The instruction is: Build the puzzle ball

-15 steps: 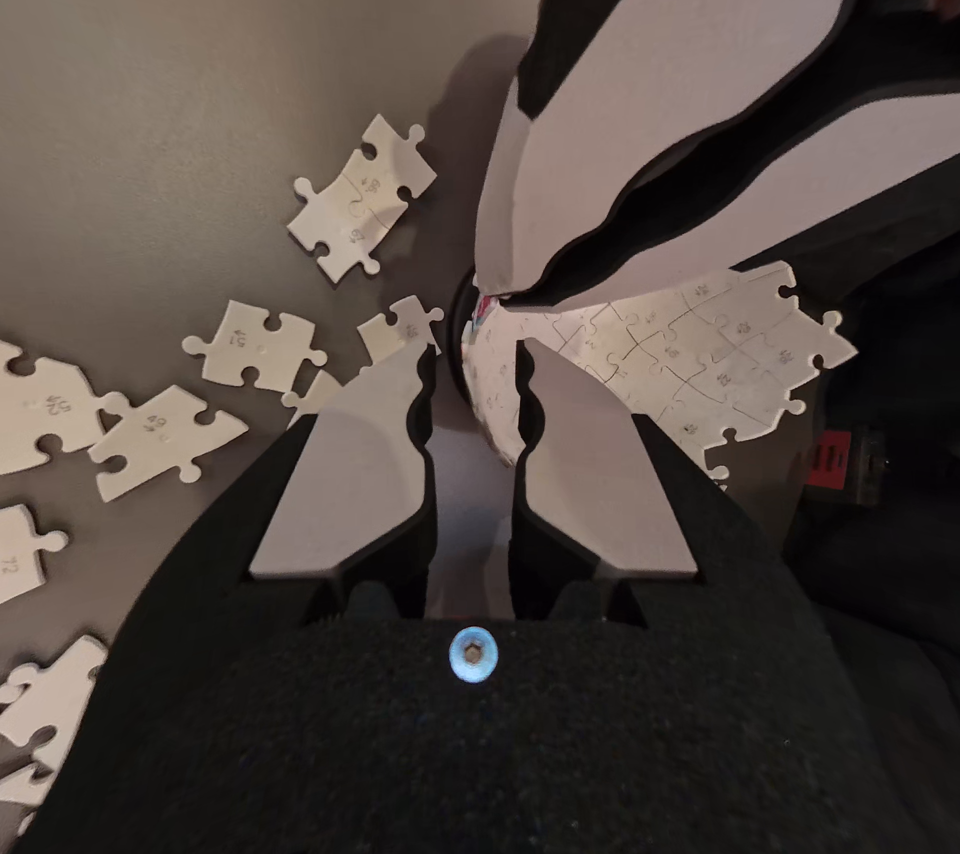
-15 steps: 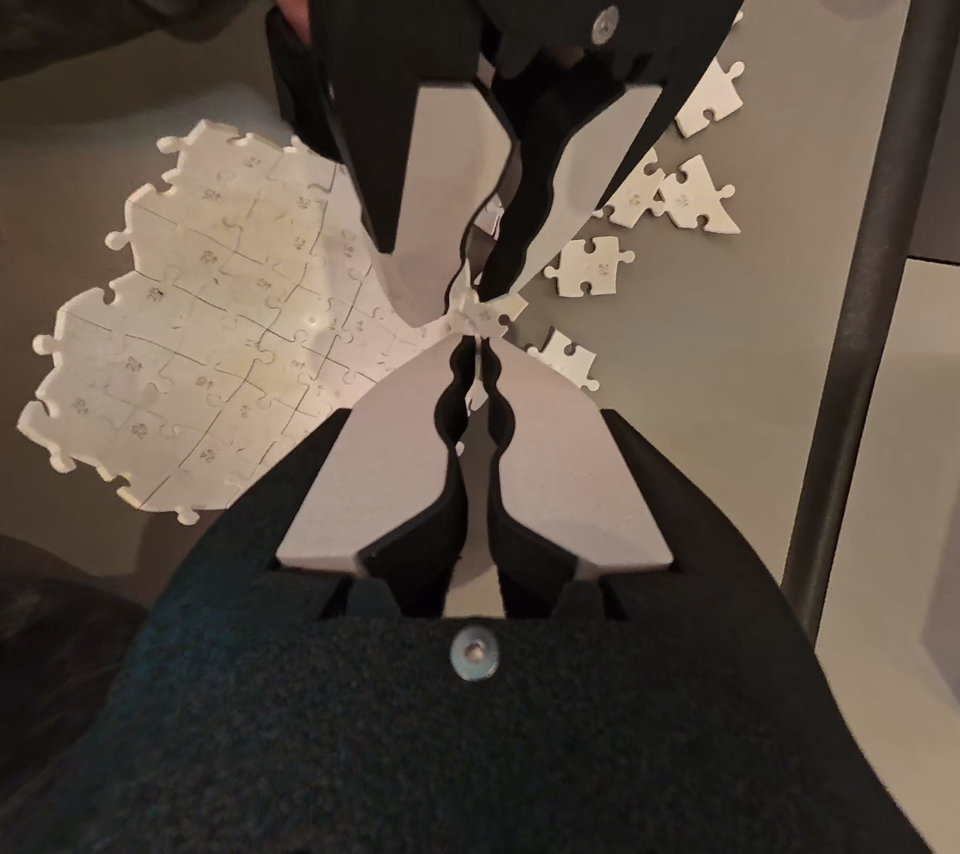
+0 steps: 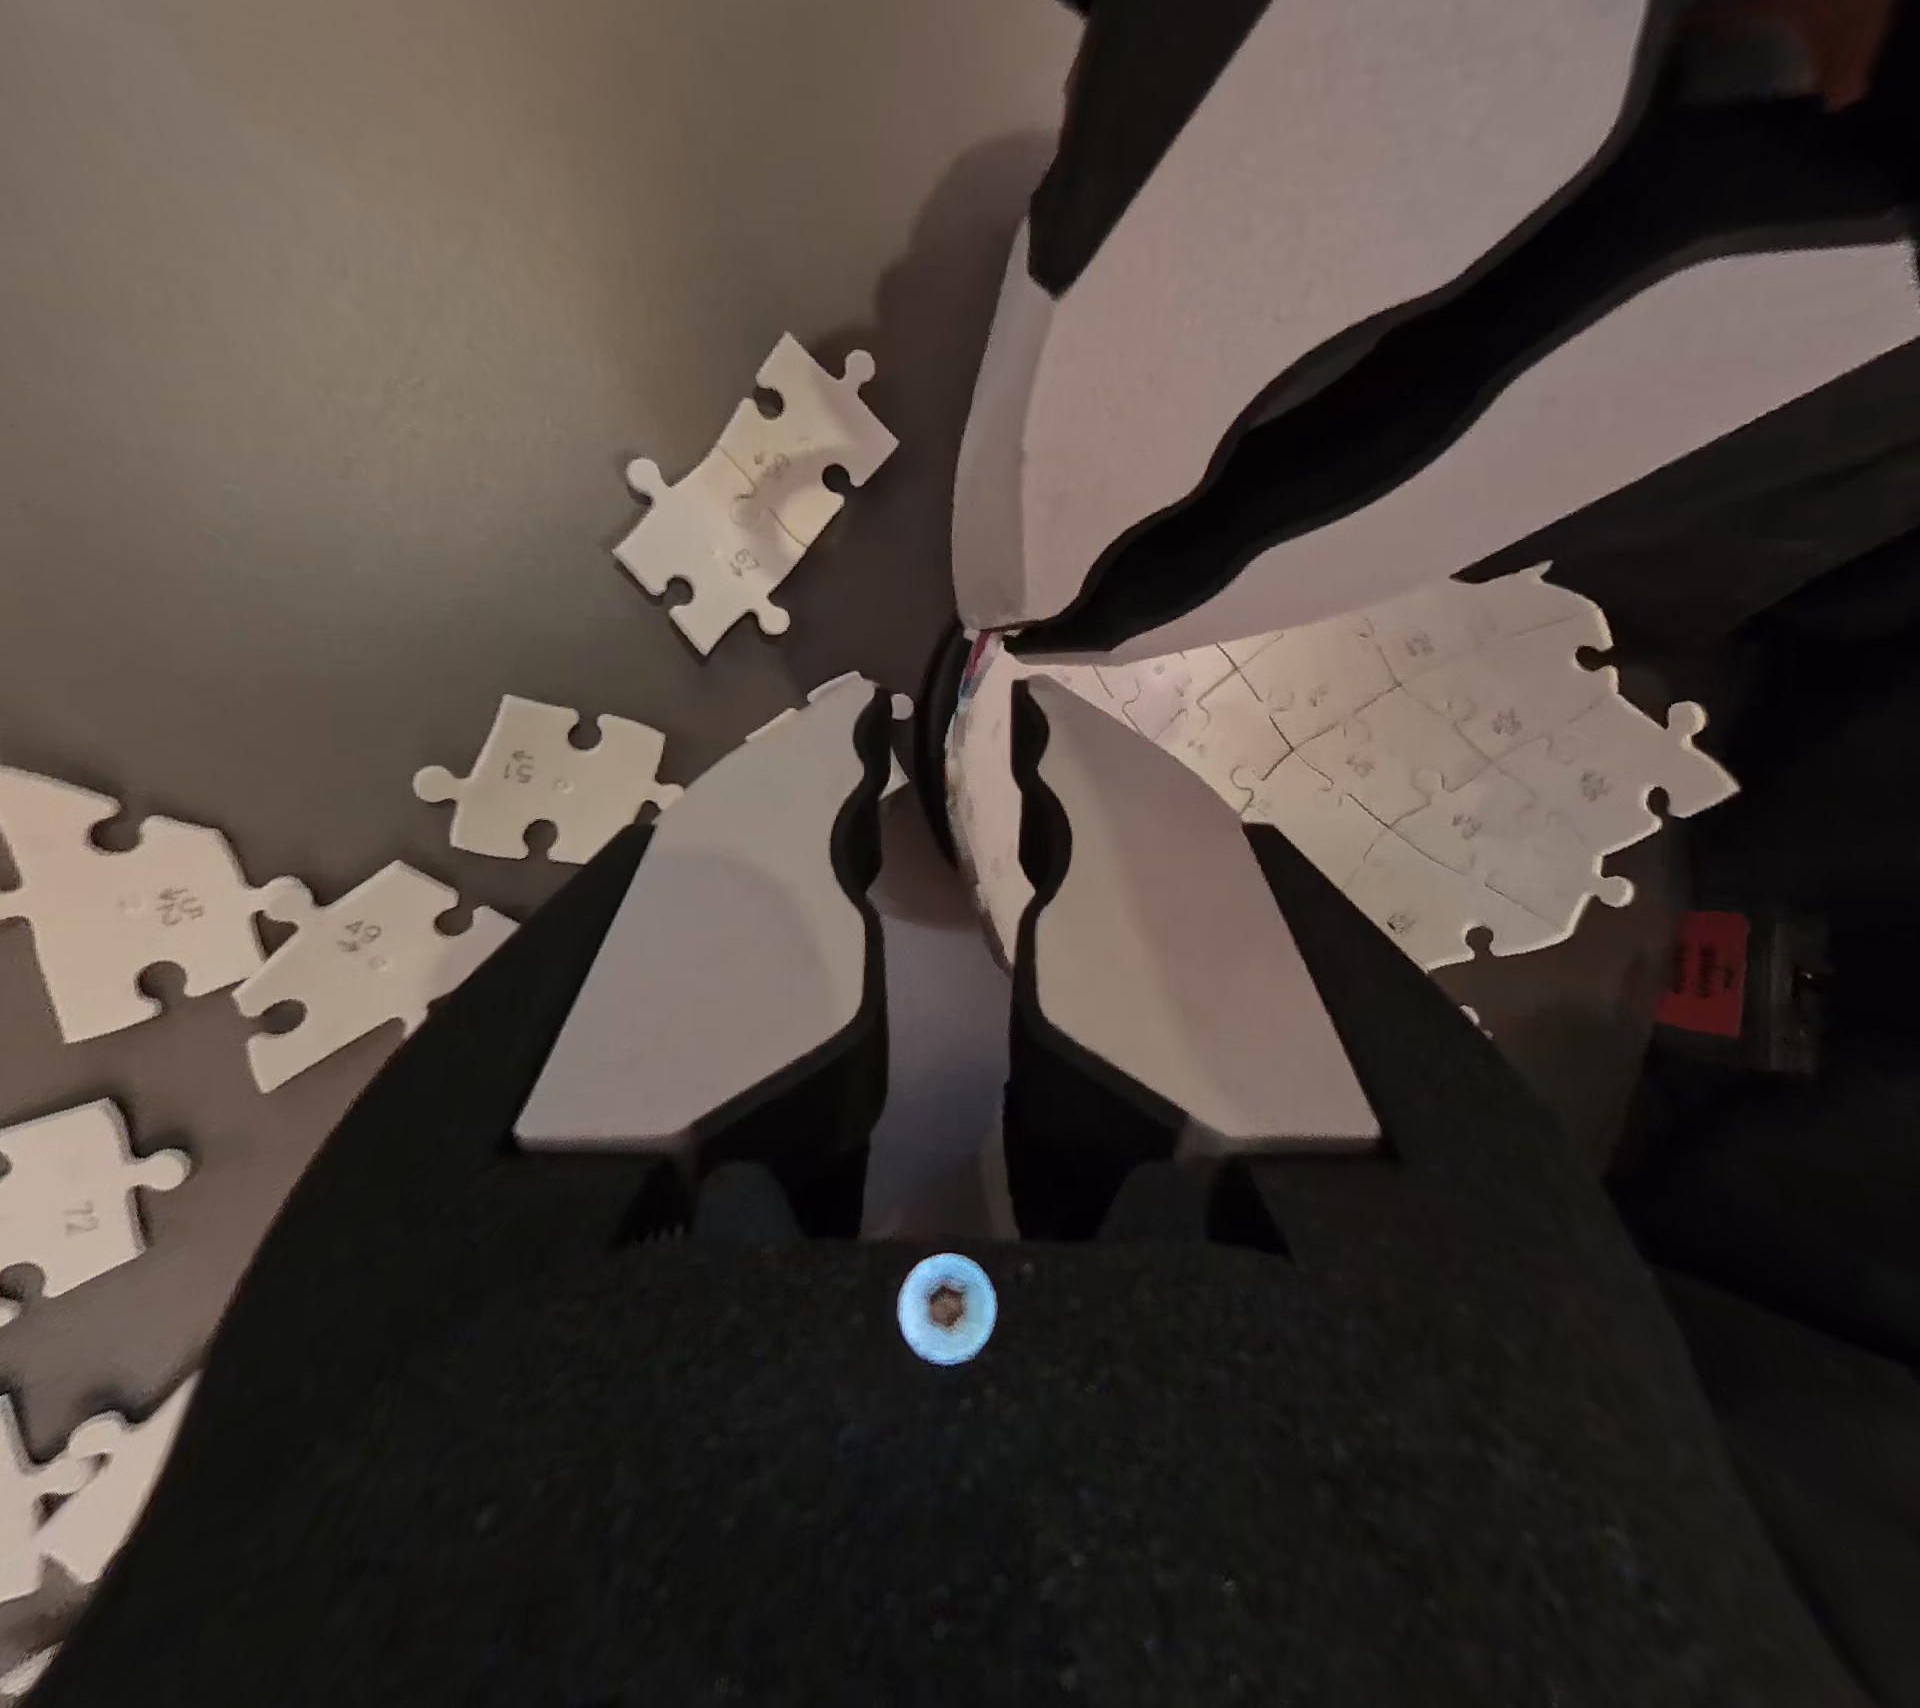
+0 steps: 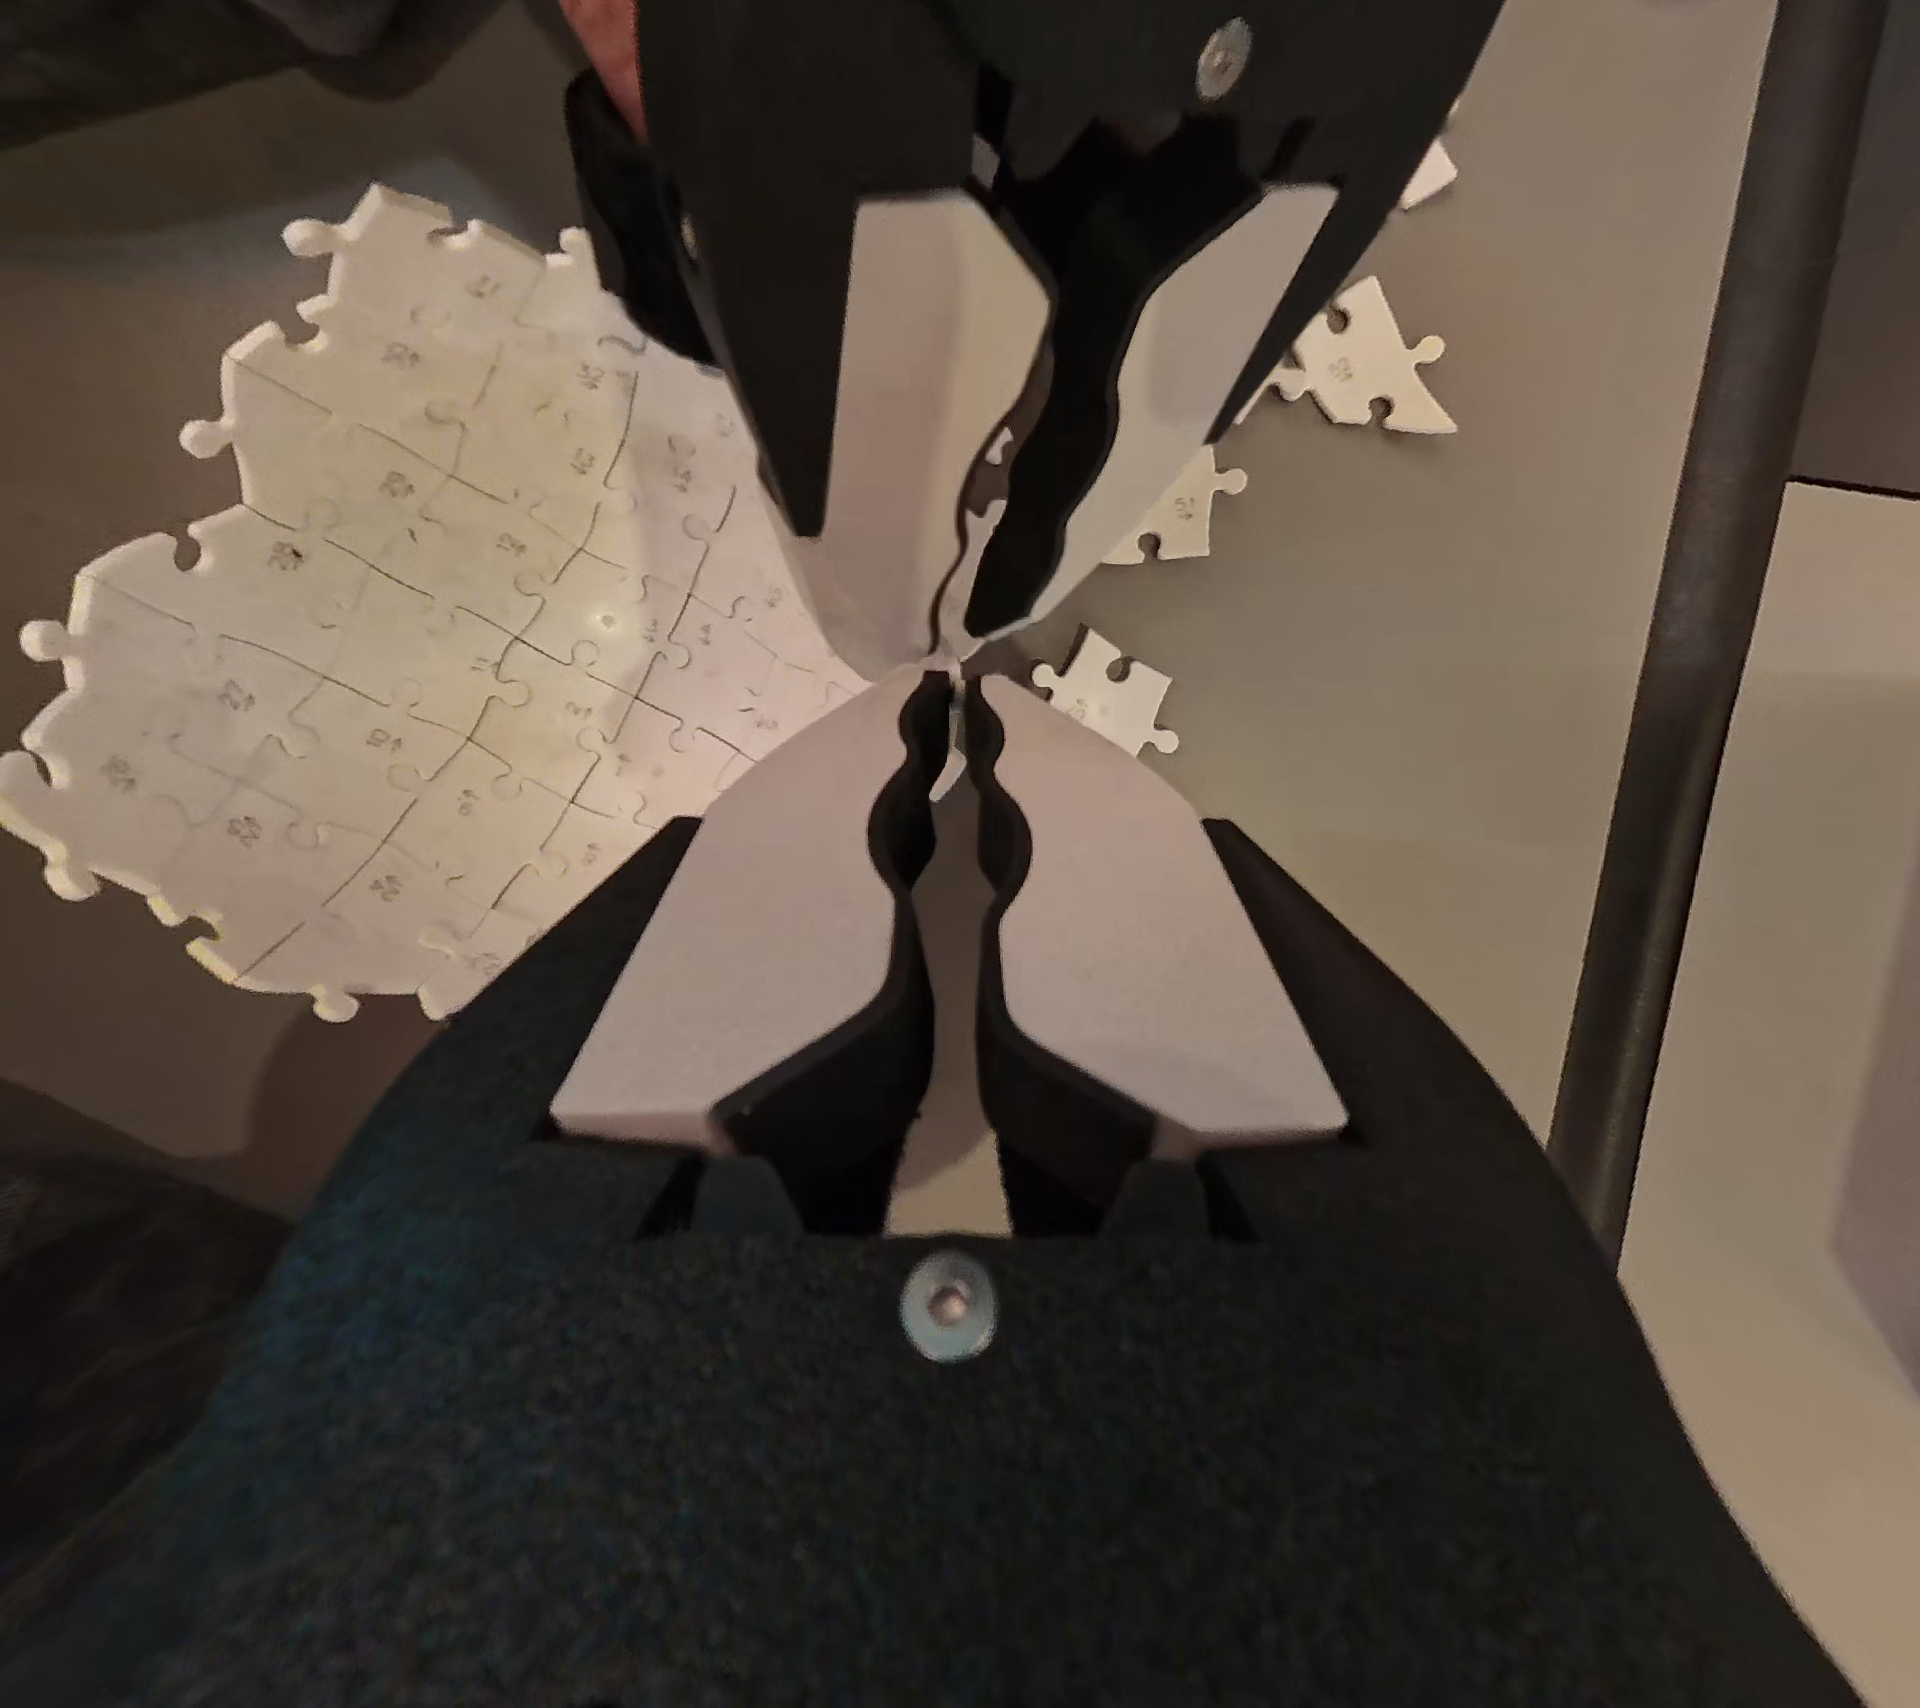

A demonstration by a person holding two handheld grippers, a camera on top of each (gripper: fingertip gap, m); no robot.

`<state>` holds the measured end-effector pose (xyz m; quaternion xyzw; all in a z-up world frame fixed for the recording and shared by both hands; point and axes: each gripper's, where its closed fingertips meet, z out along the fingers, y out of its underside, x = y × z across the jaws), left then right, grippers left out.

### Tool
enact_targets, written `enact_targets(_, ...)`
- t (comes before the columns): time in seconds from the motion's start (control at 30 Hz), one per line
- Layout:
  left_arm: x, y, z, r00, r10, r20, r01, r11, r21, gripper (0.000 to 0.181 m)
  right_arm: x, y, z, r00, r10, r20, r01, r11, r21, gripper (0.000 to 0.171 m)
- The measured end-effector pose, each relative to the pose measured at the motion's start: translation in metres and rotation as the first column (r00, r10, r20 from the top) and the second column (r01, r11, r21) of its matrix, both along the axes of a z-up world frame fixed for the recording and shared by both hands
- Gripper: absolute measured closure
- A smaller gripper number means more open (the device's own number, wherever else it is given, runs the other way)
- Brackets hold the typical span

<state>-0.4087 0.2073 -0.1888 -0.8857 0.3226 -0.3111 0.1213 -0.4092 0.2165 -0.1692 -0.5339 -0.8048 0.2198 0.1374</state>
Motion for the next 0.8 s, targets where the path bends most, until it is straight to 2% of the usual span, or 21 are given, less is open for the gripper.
enact_targets(0.17, 0.003, 0.002, 0.002, 1.0, -0.017, 0.006, 0.017, 0.999, 0.031, 0.177, 0.0, 0.003, -0.001, 1.0, -0.003, -0.005, 0.003, 1.0, 0.013, 0.168)
enact_targets(0.27, 0.004, 0.001, 0.002, 1.0, -0.027, -0.001, 0.027, 0.999, 0.043, 0.178, 0.002, 0.002, -0.001, 1.0, -0.005, -0.006, 0.005, 1.0, 0.001, 0.166)
enact_targets(0.33, 0.003, 0.0, 0.001, 0.999, -0.032, -0.005, 0.032, 0.999, 0.044, 0.178, 0.005, 0.006, 0.002, 1.0, -0.018, -0.015, 0.018, 1.0, 0.001, 0.148)
enact_targets(0.37, 0.003, 0.0, 0.001, 0.999, -0.033, -0.006, 0.033, 0.999, 0.043, 0.178, 0.008, 0.009, 0.004, 0.999, -0.03, -0.021, 0.03, 1.0, -0.01, 0.146)
enact_targets(0.53, 0.003, -0.001, 0.001, 0.999, -0.041, -0.022, 0.042, 0.998, 0.053, 0.179, 0.02, 0.011, 0.007, 0.996, -0.089, 0.025, 0.092, 0.983, -0.159, 0.154)
enact_targets(0.67, 0.003, -0.002, 0.001, 0.999, -0.042, -0.026, 0.043, 0.998, 0.054, 0.179, 0.017, 0.003, -0.004, 0.995, -0.058, 0.087, 0.074, 0.979, -0.191, 0.157)
enact_targets(0.8, 0.003, -0.002, 0.002, 0.999, -0.038, -0.015, 0.039, 0.998, 0.047, 0.179, 0.01, 0.0, -0.009, 0.996, -0.037, 0.083, 0.052, 0.981, -0.189, 0.161)
